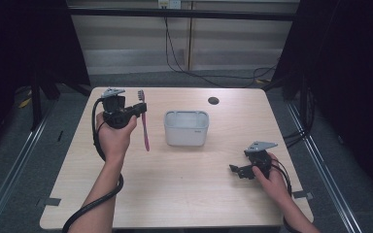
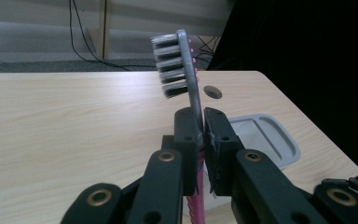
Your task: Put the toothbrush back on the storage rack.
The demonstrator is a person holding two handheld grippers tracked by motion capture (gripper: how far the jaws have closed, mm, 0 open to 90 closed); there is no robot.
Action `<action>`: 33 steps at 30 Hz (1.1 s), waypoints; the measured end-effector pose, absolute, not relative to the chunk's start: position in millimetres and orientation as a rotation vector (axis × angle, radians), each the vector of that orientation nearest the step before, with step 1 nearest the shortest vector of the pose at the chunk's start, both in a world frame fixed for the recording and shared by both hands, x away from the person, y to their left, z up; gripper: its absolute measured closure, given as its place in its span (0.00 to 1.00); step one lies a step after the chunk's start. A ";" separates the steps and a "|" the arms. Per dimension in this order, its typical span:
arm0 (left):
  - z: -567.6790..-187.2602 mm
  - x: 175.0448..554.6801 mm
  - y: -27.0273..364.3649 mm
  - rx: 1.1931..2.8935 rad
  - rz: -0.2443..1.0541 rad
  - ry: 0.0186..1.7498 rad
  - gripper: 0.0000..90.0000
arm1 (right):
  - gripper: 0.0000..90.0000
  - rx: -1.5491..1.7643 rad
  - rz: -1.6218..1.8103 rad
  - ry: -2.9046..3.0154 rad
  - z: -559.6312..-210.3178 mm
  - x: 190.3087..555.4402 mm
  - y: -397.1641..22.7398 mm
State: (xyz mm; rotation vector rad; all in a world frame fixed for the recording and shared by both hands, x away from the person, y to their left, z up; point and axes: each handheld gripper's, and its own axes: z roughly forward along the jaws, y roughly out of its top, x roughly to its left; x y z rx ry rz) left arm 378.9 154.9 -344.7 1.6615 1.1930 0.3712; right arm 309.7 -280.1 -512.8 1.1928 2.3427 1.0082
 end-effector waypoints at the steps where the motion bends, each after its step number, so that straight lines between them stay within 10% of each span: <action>1: -343.7 379.6 154.1 1.659 0.372 1.190 0.94 | 0.11 1.193 1.008 2.343 -512.9 309.7 -280.1; 33: -304.3 399.1 112.2 1.649 0.501 1.084 0.94 | 0.12 1.195 1.009 2.342 -512.9 309.6 -279.9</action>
